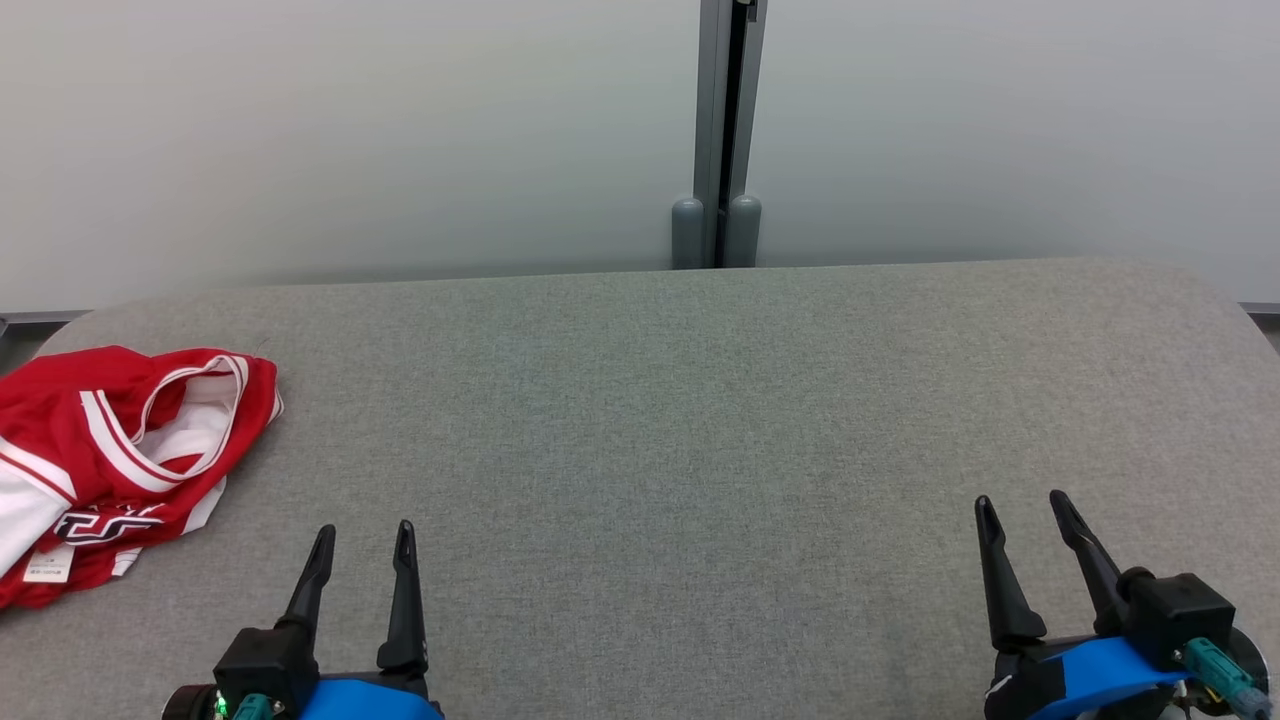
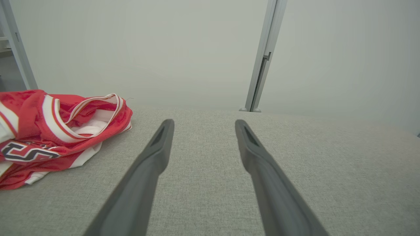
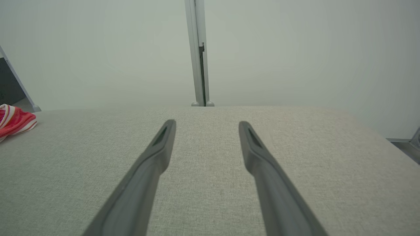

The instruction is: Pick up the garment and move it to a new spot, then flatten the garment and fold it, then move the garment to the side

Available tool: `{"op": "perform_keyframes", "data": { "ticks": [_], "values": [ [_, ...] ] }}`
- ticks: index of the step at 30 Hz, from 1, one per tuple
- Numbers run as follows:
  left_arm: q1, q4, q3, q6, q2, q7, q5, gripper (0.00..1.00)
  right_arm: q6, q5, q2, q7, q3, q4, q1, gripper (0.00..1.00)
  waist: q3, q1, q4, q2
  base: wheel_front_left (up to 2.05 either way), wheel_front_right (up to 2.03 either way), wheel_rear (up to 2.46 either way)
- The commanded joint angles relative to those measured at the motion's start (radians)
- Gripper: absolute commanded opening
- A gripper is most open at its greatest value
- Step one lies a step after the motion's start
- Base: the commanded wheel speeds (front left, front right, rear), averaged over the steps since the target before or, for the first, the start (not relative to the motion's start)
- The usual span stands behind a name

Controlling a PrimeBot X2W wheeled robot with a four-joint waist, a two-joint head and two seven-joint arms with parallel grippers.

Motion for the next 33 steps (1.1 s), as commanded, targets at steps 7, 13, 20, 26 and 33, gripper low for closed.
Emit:
{"op": "perform_keyframes", "data": {
  "ticks": [7, 13, 20, 26, 33],
  "values": [
    [0.012, 0.001, -0.009, 0.011, 0.002, -0.01, 0.005, 1.0, 0.0, -0.018, -0.007, -0.013, 0.002, -0.005, 0.014, 1.0, -0.004, 0.0, 0.003, 0.0, 0.0, 0.0, 0.0],
    [0.014, -0.004, -0.007, 0.014, -0.001, -0.007, -0.007, 1.0, 0.0, -0.012, -0.007, -0.015, 0.004, -0.002, 0.013, 1.0, -0.005, 0.0, 0.002, 0.0, 0.0, 0.0, 0.0],
    [0.006, -0.008, -0.016, 0.022, 0.008, 0.002, 0.001, 1.0, 0.0, -0.02, -0.007, -0.015, -0.009, -0.008, 0.015, 1.0, -0.005, 0.0, 0.044, 0.0, 0.0, 0.0, 0.0],
    [0.002, -0.014, -0.012, 0.028, 0.018, 0.011, -0.002, 1.0, 0.0, -0.016, -0.007, -0.016, -0.01, -0.007, 0.02, 1.0, -0.01, 0.0, 0.128, 0.0, 0.0, 0.0, 0.0],
    [0.022, -0.033, -0.014, 0.039, 0.03, 0.019, 0.001, 1.0, 0.0, -0.001, -0.006, -0.023, 0.012, 0.003, 0.027, 1.0, -0.017, 0.0, 0.266, 0.0, 0.0, 0.0, 0.0]
  ]
}}
